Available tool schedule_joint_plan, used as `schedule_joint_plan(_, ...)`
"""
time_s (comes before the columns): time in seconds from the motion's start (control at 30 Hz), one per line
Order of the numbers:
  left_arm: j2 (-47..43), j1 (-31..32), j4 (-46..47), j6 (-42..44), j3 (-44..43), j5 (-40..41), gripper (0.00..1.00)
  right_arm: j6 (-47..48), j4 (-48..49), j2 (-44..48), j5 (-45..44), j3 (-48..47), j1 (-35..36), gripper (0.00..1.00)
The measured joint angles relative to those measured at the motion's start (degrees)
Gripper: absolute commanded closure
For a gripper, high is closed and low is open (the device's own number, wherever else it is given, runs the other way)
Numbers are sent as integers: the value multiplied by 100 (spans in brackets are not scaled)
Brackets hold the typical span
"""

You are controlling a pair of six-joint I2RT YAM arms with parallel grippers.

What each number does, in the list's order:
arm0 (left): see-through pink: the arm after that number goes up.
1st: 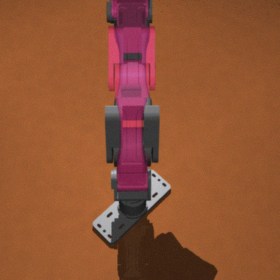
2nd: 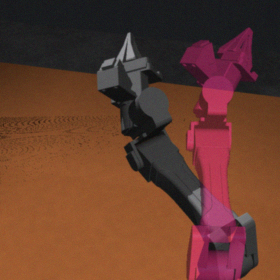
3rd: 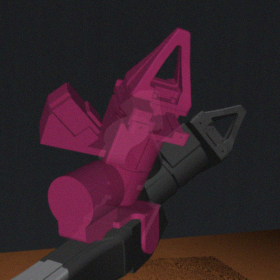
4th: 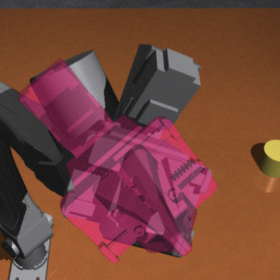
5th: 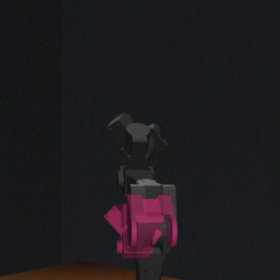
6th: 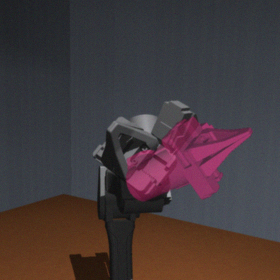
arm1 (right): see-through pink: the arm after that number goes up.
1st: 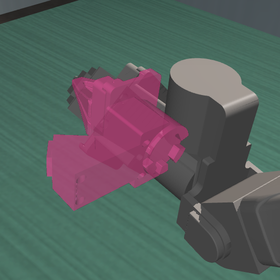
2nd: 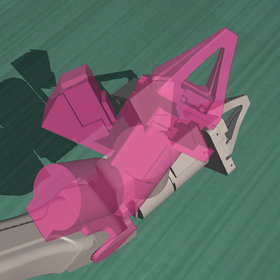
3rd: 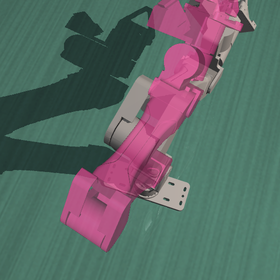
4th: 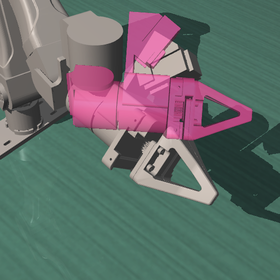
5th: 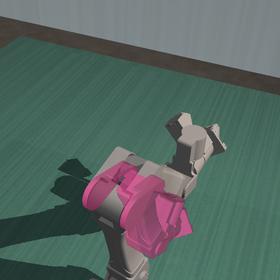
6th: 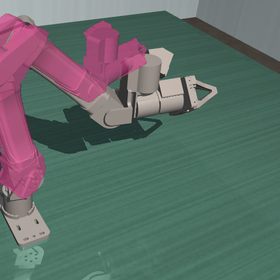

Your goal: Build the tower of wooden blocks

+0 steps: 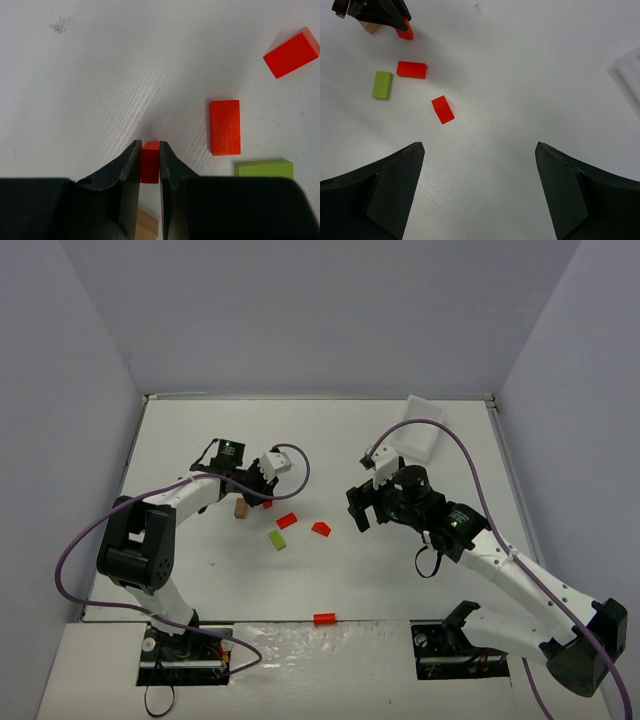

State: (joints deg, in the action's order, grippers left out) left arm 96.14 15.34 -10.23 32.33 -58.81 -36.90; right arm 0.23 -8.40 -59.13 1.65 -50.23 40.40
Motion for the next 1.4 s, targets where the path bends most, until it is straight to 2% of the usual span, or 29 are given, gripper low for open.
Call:
schedule_joint_plan(0.37, -3, -43, 28, -39, 123, -78, 84, 0, -1, 0, 21, 61, -24, 9)
schedule_joint_plan(0.77, -25, -70, 147, -187, 260, -97, 66, 0, 0, 0, 40, 69, -24, 9)
schedule_joint_plan(1.0, -207, -84, 158, -425, 273, -34, 48, 0, 0, 0, 95, 69, -24, 9)
schedule_joint_plan(1.07, -425, -82, 212, -820, 271, 158, 40, 0, 0, 0, 115, 69, -24, 9)
schedule_joint_plan(1.2, -1010, -76, 278, -1832, 136, 840, 33, 1, 2, 0, 139, 69, -24, 9)
schedule_joint_plan(1.4, -1949, 415, -9, -3855, -411, 2470, 21, 4, -1, 61, 144, 69, -24, 9)
